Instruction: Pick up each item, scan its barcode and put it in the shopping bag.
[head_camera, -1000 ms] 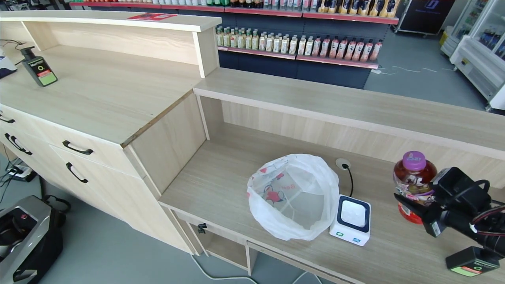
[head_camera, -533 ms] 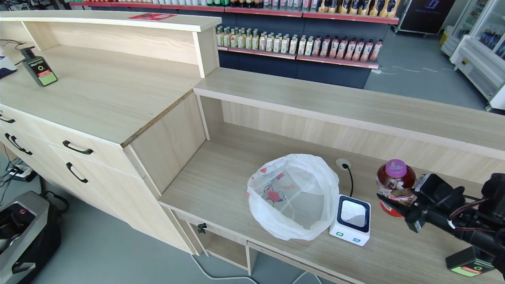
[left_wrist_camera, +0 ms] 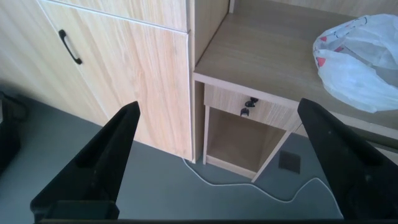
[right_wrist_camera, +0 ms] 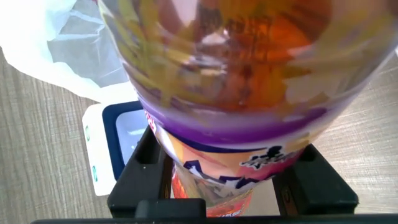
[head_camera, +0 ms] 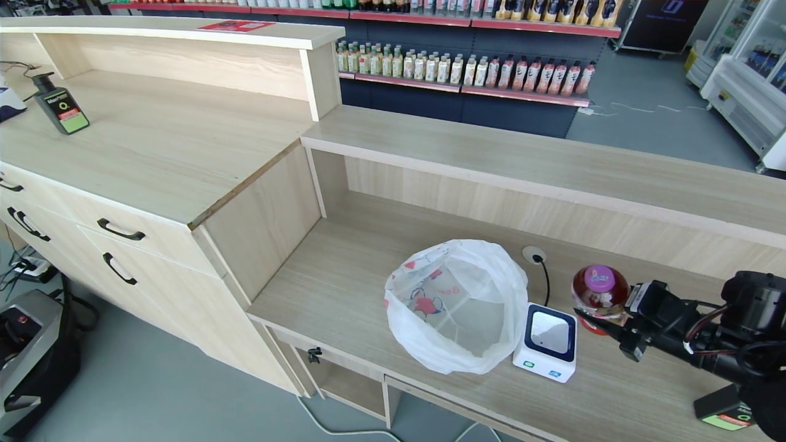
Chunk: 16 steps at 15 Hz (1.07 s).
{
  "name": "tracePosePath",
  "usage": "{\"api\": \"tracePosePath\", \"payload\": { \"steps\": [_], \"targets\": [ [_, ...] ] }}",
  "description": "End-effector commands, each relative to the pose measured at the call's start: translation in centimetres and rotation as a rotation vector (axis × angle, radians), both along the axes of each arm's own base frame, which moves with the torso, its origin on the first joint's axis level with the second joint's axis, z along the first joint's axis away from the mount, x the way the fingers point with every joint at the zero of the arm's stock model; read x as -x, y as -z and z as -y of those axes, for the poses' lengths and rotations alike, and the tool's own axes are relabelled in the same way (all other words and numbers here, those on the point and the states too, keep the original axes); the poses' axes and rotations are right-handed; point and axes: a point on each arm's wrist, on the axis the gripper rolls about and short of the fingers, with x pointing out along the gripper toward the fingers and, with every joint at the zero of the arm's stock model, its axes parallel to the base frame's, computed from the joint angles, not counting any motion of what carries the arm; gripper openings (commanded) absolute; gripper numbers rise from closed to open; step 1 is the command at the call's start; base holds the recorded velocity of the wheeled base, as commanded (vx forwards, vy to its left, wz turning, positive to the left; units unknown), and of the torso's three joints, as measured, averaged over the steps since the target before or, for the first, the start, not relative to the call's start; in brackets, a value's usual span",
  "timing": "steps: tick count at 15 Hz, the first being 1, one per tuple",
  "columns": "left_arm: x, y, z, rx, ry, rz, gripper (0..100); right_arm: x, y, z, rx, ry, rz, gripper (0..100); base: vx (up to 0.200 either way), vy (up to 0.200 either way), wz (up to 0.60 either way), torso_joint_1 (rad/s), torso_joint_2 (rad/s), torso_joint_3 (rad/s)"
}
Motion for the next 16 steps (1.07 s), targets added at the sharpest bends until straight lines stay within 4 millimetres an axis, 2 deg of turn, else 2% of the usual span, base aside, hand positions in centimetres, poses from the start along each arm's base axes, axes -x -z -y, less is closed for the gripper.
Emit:
{"api": "tracePosePath", "payload": {
  "steps": [1, 9, 16],
  "targets": [
    [0.0, 0.0, 0.0, 0.000, 0.000, 0.000, 100, -0.8, 0.4, 0.0, -0.001, -0.007, -0.002, 0, 0.000, 0.000, 0.00, 0.000, 0.00, 0.000],
    [0.0, 0.0, 0.0, 0.000, 0.000, 0.000, 100, -3.7, 0.9, -0.3, -0.018, -0.142, 0.040, 0, 0.000, 0.000, 0.00, 0.000, 0.00, 0.000],
    [0.0, 0.0, 0.0, 0.000, 0.000, -0.002, 100, -4.6, 2.2, -0.3, -0.001, -0.181, 0.049, 0, 0.000, 0.000, 0.00, 0.000, 0.00, 0.000]
  ]
}}
